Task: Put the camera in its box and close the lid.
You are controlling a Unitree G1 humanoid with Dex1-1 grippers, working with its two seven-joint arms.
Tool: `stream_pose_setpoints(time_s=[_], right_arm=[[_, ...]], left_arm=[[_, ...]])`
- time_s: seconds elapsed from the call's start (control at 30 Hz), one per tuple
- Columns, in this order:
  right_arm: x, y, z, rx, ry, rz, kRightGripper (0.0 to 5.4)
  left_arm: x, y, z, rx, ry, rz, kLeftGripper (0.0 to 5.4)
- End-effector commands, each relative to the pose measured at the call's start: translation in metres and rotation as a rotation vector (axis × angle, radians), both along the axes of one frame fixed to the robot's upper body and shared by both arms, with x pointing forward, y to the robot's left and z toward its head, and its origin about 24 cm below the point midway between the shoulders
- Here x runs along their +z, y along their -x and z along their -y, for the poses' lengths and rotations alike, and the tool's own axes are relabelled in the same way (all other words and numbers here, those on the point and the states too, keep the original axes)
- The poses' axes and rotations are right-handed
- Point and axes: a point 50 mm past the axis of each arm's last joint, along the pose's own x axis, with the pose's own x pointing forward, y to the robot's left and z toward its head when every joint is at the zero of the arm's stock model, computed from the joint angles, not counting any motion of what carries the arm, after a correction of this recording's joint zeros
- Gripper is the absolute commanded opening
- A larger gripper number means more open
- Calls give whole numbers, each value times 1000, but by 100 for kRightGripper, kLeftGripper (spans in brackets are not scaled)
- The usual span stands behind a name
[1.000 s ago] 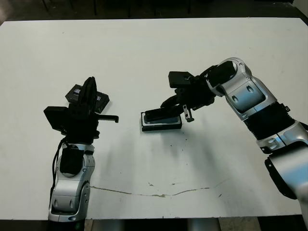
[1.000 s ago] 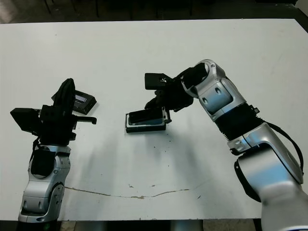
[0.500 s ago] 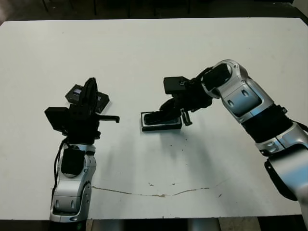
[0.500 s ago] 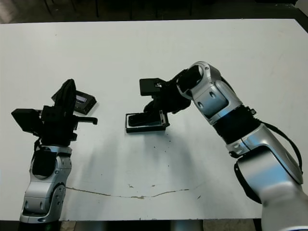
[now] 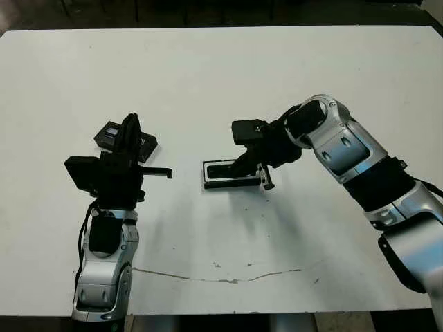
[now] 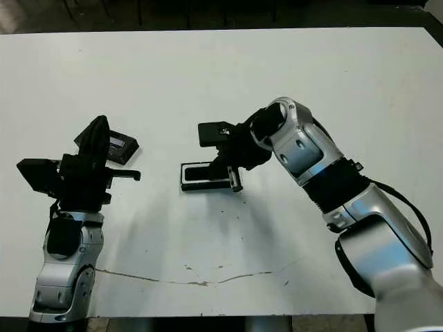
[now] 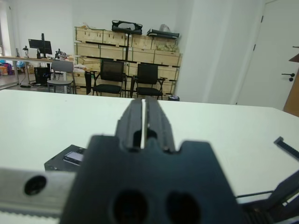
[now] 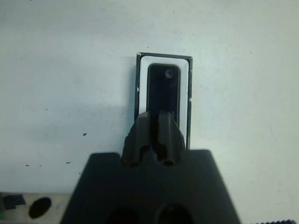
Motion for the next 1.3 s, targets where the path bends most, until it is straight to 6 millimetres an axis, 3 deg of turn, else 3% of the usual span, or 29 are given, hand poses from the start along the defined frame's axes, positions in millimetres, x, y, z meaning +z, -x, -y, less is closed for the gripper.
stream_pose_setpoints(time_s=[0.03,0.17,0.33,0.53,0.67,0.83,1.03,1.17,1.3], right_arm=[[-11,0,2,-32,18,-26,2],[-5,0,0,-24,-23,-1,2],[18,-7,8,-60,-145,39,2],[60,-8,34,-180,-468,70,2],[75,5,57,-347,-723,212,2],[63,25,81,-531,-844,364,2],[31,48,100,-776,-888,468,2],[9,59,106,-885,-900,467,2],[0,66,104,-928,-895,476,2]], left_arm=[[-6,3,-1,10,-11,-32,0],[-6,3,-1,9,-6,-34,0],[-6,2,-1,11,-10,-26,0],[-3,4,-4,18,-24,-14,0],[2,9,-8,19,-41,2,0],[15,19,-18,-10,-94,53,0],[35,31,-30,-14,-162,66,0],[46,31,-37,-41,-206,105,0],[52,30,-43,-35,-220,89,0]])
